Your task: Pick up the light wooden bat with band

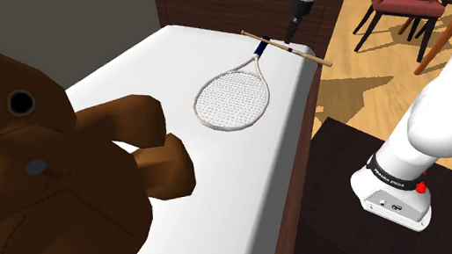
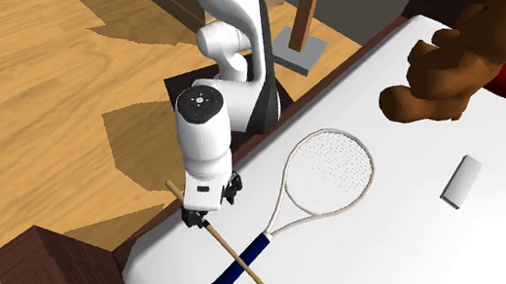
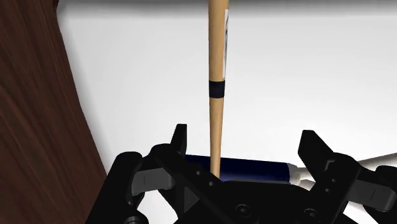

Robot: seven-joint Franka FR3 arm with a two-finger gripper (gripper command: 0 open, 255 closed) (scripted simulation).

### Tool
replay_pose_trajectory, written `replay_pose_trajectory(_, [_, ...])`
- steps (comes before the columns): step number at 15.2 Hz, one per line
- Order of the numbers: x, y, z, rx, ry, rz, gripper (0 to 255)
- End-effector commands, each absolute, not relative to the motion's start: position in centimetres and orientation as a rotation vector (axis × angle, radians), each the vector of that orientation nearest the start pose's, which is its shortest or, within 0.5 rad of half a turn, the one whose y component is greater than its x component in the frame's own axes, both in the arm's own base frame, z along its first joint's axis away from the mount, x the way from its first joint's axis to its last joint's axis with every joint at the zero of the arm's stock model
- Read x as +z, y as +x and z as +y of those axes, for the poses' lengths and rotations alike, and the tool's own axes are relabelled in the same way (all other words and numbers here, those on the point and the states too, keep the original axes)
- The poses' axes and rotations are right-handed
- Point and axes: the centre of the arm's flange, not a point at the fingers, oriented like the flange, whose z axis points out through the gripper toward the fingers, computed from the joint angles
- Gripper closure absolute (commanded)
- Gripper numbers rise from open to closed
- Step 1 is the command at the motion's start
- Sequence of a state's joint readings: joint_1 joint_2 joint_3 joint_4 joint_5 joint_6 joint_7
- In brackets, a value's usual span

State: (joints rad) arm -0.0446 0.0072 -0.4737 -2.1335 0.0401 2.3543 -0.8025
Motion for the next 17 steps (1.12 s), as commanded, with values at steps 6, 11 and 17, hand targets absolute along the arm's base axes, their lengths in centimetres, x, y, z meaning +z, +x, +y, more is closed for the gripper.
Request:
replay_pose_trajectory(6, [38.3, 50.9, -29.8, -0.306, -3.218, -0.476, 0])
replay_pose_trajectory(11, [36.4, 50.9, -29.8, -0.306, -3.218, -0.476, 0])
replay_pose_trajectory(17, [36.5, 50.9, -29.8, -0.306, -3.218, -0.476, 255])
